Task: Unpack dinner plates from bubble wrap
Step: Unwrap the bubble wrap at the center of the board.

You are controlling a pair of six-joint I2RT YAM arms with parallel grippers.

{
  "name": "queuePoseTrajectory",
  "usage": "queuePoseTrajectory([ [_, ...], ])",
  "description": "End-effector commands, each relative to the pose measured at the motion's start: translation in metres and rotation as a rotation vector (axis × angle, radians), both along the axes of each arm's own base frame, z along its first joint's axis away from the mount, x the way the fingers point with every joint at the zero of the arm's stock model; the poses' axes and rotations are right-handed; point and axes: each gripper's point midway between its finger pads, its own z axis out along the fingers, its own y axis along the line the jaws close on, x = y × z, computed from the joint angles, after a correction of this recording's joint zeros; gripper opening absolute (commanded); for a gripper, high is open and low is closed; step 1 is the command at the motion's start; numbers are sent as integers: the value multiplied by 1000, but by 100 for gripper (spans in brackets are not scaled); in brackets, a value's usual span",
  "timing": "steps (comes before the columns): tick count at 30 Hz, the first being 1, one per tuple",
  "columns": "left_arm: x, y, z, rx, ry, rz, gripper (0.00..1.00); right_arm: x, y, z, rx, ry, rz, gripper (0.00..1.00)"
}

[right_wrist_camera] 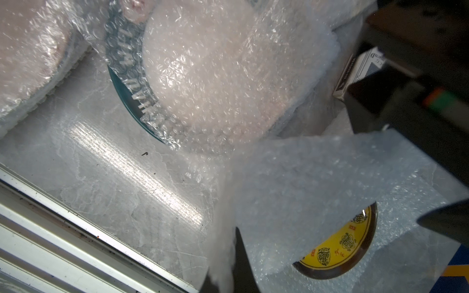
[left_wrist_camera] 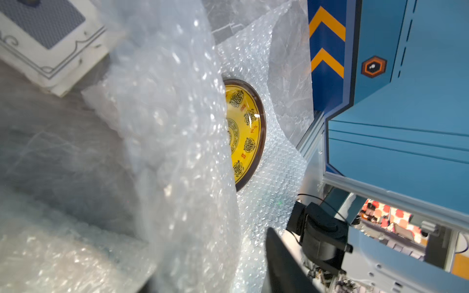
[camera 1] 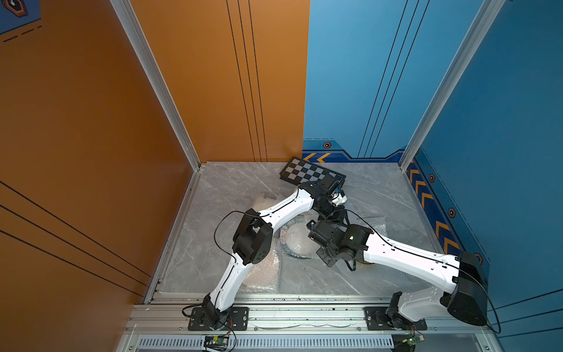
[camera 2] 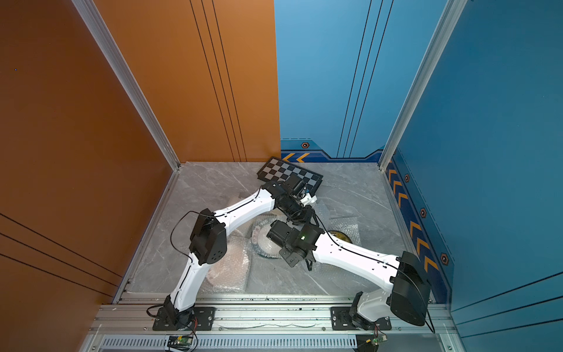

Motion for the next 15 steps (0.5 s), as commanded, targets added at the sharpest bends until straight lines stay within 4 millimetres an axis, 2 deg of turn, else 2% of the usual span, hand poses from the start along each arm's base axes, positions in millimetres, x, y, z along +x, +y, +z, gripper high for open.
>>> queuePoseTrajectory([
  [1, 10, -1, 0, -22, 20, 22, 15, -4, -10, 2, -10, -12, -22, 2],
  [2, 10, 0, 1, -22, 19, 24, 2, -5, -11, 1, -10, -13, -25, 2],
  [4, 11, 0, 0, -18, 19, 26, 0, -5, -14, 4, -2, -21, -38, 7],
  [8, 10, 2, -1, -5, 10, 30, 0, -7, -27, 21, 67, -47, -114, 49],
  [10, 10, 5, -1, 4, 2, 35, 0, -9, -35, 37, 162, -50, -186, 63],
  [13, 9, 10, -1, 18, -15, 39, 0, -13, -50, 60, 341, -31, -319, 71],
  [15, 8, 13, -3, 30, -24, 38, 0, -16, -61, 72, 441, -19, -389, 73],
])
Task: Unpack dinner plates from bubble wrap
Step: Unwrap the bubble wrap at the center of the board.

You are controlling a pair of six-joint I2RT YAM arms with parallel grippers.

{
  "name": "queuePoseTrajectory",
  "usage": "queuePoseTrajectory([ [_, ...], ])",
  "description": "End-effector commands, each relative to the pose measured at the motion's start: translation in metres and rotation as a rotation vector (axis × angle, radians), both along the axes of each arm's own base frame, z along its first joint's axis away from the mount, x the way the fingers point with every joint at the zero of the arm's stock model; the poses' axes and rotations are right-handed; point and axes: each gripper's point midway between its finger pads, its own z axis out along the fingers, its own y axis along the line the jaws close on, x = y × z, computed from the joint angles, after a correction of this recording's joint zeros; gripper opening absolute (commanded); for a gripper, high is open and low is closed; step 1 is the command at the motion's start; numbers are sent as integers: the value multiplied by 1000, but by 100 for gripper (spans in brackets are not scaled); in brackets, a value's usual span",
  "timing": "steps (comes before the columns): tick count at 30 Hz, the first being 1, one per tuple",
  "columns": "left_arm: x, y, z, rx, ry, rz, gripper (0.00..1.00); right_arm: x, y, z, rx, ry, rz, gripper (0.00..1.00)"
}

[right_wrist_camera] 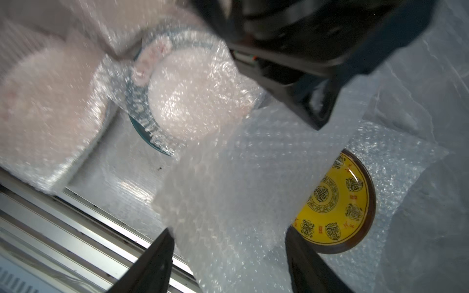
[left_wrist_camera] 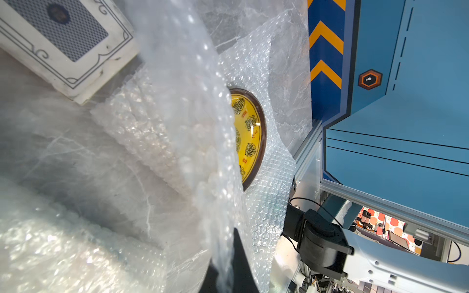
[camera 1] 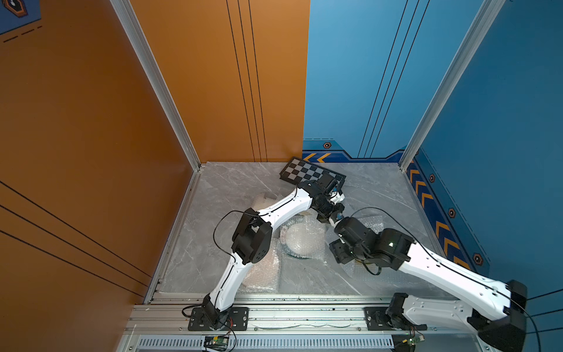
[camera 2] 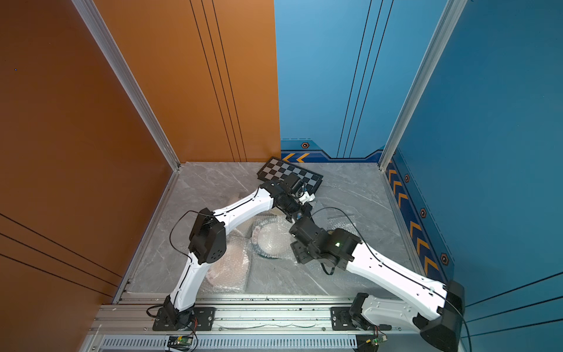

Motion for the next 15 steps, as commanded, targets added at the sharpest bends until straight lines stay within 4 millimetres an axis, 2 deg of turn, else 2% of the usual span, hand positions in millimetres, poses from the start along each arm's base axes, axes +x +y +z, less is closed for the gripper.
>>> queuePoseTrajectory([
  [1, 0, 10, 3, 28, -37, 4, 0, -13, -21, 8, 162, 75, -149, 73],
  [4, -1, 12, -1, 46, -47, 7, 0, -9, -40, 17, 270, 96, -270, 73],
  [6, -2, 14, -2, 55, -56, 9, 0, 1, -62, 17, 296, 127, -415, 73],
  [9, -2, 18, -2, 69, -65, 15, 0, 13, -89, 2, 335, 240, -623, 67],
  [11, -2, 19, 0, 74, -73, 18, 0, 21, -103, -14, 372, 318, -742, 55],
  [15, -3, 21, 2, 85, -88, 24, 0, 47, -119, -42, 499, 385, -882, 19],
])
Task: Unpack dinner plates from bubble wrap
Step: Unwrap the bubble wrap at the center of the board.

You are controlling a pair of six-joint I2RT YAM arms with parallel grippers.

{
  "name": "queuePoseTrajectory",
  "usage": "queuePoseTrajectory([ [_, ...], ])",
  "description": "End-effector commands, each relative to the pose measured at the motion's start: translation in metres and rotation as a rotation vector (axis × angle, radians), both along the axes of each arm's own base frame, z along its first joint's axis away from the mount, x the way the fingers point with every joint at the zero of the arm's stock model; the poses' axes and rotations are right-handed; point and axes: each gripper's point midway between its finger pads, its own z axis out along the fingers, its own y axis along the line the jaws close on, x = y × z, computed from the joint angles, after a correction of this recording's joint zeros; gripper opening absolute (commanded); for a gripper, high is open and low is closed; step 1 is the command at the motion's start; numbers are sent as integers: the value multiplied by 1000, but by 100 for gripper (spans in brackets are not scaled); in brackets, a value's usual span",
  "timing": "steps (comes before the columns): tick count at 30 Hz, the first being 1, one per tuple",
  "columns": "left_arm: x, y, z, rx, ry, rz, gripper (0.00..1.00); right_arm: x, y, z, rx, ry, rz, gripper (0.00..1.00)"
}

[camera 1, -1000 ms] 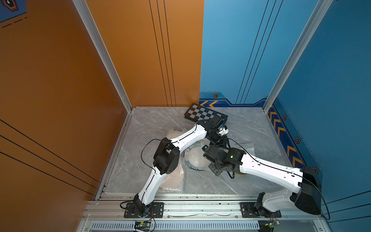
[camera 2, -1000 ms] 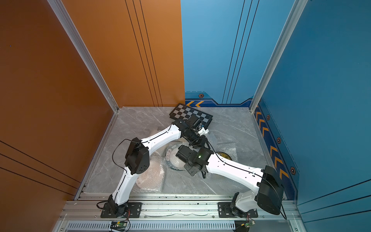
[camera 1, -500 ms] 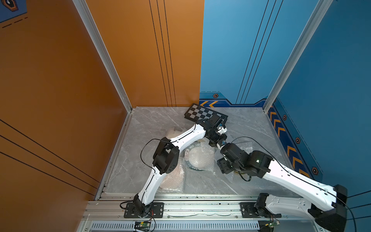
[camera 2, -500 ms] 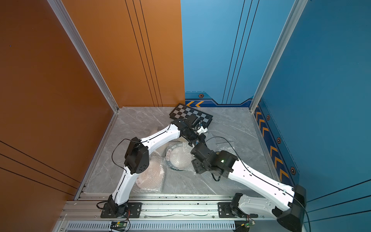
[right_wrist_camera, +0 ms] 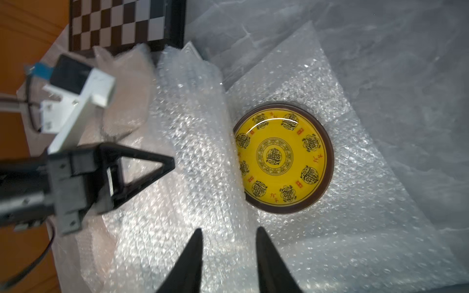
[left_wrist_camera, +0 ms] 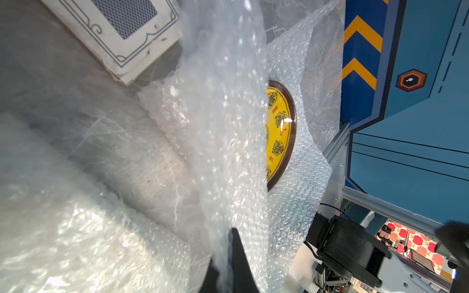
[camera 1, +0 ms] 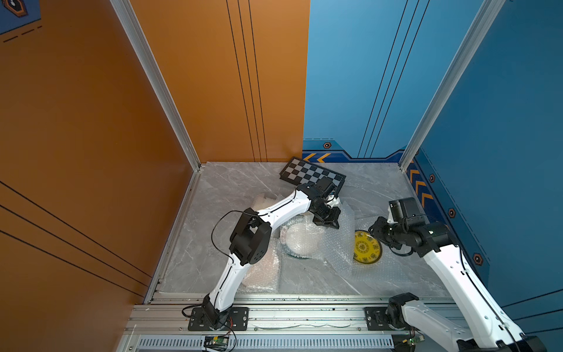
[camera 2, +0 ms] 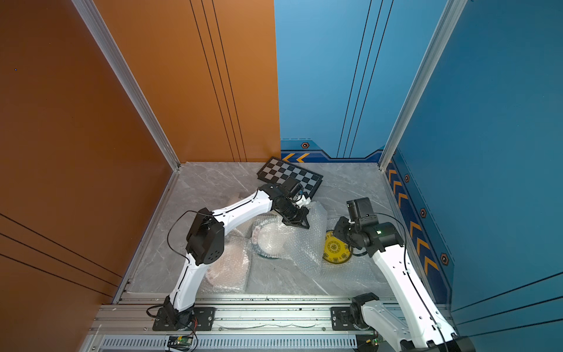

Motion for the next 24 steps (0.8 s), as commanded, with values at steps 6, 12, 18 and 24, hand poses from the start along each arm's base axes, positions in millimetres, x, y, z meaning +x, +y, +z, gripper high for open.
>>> queuePoseTrajectory([
  [6, -7, 3, 15, -2, -54, -4, 0, 28, -13, -56, 122, 119, -116, 11],
  [12, -9, 1, 12, -10, -48, -3, 0, 54, -44, -80, 88, 145, -222, 9],
  [18, -6, -4, 10, -20, -39, -6, 0, 82, -63, -99, 70, 147, -301, 6],
  [24, -4, -9, 11, -31, -33, -4, 0, 98, -74, -118, 40, 189, -325, 4],
])
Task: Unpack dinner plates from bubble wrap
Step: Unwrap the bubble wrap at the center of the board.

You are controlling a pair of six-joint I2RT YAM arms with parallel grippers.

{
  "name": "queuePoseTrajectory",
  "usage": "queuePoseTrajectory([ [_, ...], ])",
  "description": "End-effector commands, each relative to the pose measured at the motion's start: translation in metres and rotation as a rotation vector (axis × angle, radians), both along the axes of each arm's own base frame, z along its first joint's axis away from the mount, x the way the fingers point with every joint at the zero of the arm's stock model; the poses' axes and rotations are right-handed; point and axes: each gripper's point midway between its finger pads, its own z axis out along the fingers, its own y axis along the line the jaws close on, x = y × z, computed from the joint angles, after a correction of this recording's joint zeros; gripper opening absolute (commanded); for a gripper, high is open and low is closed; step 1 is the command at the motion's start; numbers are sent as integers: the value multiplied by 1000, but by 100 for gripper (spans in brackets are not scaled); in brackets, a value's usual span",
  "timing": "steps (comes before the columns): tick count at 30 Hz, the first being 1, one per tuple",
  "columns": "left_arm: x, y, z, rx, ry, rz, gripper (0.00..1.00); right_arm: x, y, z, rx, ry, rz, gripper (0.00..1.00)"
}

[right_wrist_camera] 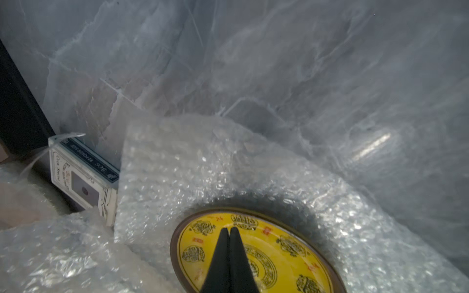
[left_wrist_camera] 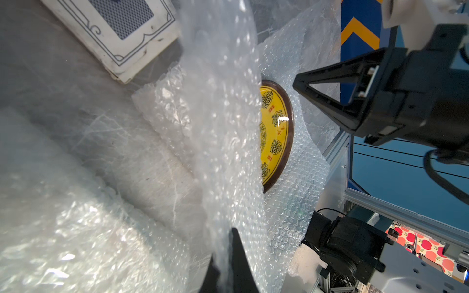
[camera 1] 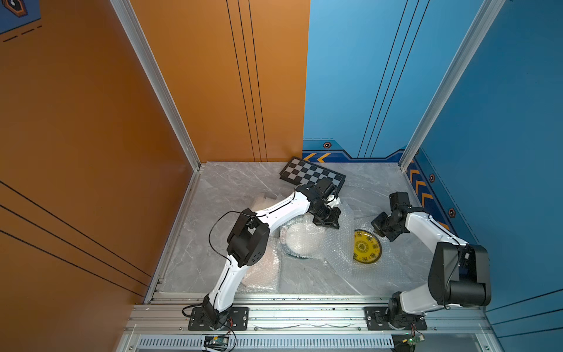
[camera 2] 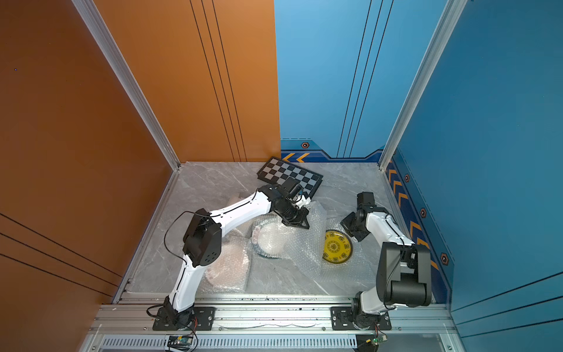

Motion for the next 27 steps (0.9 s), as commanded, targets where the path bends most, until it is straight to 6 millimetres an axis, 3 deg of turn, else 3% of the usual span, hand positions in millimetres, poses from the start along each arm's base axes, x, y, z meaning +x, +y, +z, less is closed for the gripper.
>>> queuePoseTrajectory([
  [1, 1, -6, 6, -18, -7, -5, 0, 18, -14, -1, -45, -20, -39, 4],
  [8, -2, -6, 4, -14, 2, -9, 0, 19, -20, -24, -56, 51, -43, 2],
  [16, -3, 6, 6, 3, -15, 11, 0, 6, -28, -44, -89, 130, -60, 0],
  [27, -3, 53, 16, -18, -29, 115, 0, -7, -38, -53, -137, 186, -83, 0],
])
